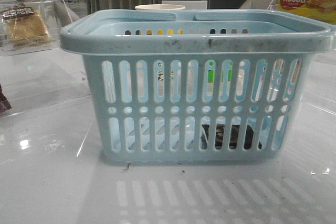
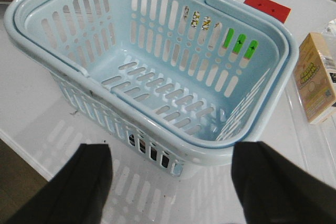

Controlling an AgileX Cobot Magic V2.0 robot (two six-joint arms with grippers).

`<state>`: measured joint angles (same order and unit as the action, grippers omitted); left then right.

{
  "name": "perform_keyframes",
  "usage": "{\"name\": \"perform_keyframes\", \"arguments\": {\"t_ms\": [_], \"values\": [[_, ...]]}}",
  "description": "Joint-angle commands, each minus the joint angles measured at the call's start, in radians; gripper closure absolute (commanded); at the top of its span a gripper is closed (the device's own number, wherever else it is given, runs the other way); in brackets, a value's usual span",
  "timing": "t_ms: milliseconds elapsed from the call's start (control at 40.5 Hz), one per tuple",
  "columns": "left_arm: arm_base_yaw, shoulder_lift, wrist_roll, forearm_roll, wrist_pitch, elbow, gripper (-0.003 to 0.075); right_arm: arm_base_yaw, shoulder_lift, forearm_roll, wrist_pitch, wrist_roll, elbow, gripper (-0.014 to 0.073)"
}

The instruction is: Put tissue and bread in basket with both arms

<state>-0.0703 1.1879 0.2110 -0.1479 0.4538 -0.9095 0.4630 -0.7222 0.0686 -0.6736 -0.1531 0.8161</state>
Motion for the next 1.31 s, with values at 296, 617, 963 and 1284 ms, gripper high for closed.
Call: {"name": "perform_keyframes", "arguments": {"t_ms": [296,617,963,1284], "values": [[0.063,0.382,-0.007,-0.040,-0.078,-0.405,0.0099,0.000,0.005,0.001,0.077,-0.009,0.026,0.0012],[0.101,0.606,-0.007,-0.041,-0.103,-0.613,0.0099,0.000,0.005,0.001,0.077,-0.009,0.026,0.0012],[0.087,0.719,-0.007,-0.067,-0.279,-0.648,0.0099,0.000,0.005,0.001,0.077,-0.009,0.026,0.0012],[0.087,0.728,-0.007,-0.067,-0.290,-0.648,0.0293,0.000,0.005,0.001,0.077,-0.009,0.026,0.0012]]}}
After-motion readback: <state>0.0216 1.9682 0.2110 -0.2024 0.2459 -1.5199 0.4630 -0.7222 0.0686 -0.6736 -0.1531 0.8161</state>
